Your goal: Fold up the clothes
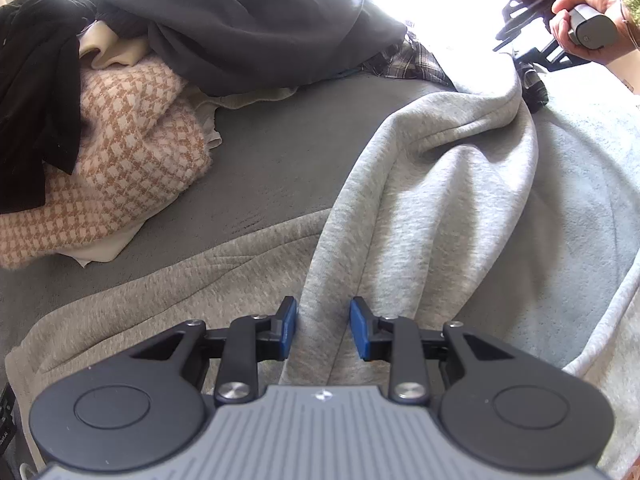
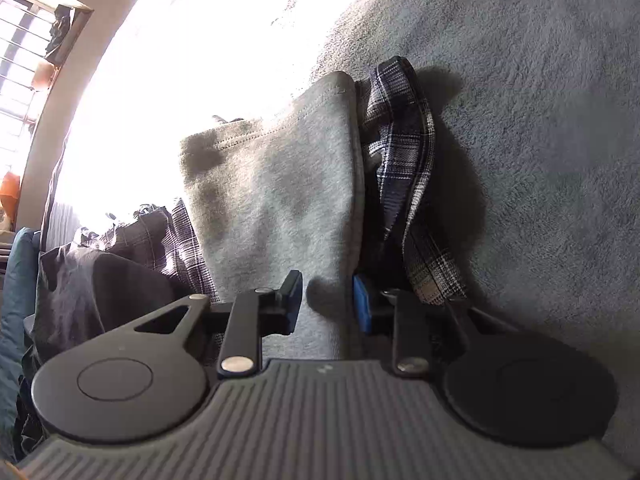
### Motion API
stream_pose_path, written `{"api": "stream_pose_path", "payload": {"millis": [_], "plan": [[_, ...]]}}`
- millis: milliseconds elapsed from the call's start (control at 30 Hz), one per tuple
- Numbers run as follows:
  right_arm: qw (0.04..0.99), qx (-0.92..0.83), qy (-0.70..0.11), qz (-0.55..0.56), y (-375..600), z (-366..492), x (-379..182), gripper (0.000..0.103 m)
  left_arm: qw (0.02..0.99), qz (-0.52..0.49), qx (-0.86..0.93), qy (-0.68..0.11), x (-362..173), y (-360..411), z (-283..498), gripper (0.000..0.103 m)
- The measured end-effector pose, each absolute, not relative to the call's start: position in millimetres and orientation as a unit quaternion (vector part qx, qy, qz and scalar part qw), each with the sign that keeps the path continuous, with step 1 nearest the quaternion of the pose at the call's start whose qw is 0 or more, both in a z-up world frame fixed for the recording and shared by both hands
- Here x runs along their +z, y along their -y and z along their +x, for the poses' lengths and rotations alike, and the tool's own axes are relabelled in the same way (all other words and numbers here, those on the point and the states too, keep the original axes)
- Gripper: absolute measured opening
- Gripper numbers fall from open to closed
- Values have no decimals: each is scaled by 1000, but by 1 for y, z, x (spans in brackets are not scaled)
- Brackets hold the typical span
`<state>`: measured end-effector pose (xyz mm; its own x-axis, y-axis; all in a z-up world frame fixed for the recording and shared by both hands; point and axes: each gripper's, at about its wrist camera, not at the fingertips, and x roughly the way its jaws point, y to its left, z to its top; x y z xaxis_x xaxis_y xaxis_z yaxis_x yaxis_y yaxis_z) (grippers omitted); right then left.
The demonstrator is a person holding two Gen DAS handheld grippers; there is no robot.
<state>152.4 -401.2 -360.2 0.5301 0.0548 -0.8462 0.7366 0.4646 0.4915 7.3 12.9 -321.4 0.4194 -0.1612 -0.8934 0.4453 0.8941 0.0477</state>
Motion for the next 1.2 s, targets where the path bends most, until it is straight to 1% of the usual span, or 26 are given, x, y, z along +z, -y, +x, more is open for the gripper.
{"api": "stream_pose_path", "payload": {"millis": [67,200,333,400,467,500,600,733,833,1000,1133,1200], "plan": [[762,-214,-411,453,398,154,-349,9,831,141,-182,-506,-321,-10,8,31],[781,-176,-389,456,396,158,-333,5,832,150,-183,-503,-323,1,10,31],[790,-146,-361,474,400,161,-312,4,835,160,-183,-494,-322,9,8,29],[798,-127,-345,477,402,160,-295,3,837,166,-183,-488,-318,13,4,19],[808,-104,-333,475,408,154,-276,3,838,173,-185,-483,-314,17,0,16],[812,-96,-327,474,411,150,-268,3,838,175,-187,-481,-312,20,-2,12],[815,-85,-315,479,433,120,-248,3,840,186,-195,-470,-303,29,-14,10],[809,-93,-305,494,471,68,-233,3,840,204,-207,-459,-291,43,-36,10],[799,-118,-313,499,499,12,-238,3,833,220,-220,-458,-287,52,-57,10],[785,-181,-360,470,514,-68,-280,3,807,247,-231,-484,-304,65,-87,9],[750,-237,-411,460,520,-110,-345,3,783,285,-238,-499,-326,75,-105,10],[737,-250,-442,446,521,-116,-373,3,774,299,-239,-504,-333,79,-109,12]]}}
